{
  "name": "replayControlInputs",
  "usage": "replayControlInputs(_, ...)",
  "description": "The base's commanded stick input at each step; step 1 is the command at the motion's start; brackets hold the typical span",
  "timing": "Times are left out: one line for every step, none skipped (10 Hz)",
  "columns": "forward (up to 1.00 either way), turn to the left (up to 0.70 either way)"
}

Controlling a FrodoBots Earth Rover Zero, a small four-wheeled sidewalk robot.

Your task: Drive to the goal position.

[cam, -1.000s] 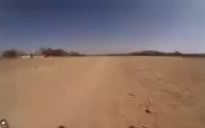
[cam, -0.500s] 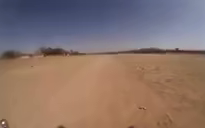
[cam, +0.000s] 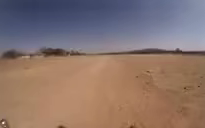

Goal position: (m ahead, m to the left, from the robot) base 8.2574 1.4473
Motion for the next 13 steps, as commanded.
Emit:
replayControlInputs(1.0, 0.0)
replayControlInputs(1.0, 0.0)
replayControlInputs(1.0, 0.0)
replayControlInputs(1.0, 0.0)
replayControlInputs(1.0, 0.0)
replayControlInputs(1.0, 0.0)
replayControlInputs(1.0, 0.0)
replayControlInputs(1.0, 0.0)
replayControlInputs(1.0, 0.0)
replayControlInputs(1.0, 0.0)
replayControlInputs(1.0, 0.0)
replayControlInputs(1.0, 0.0)
replayControlInputs(1.0, 0.0)
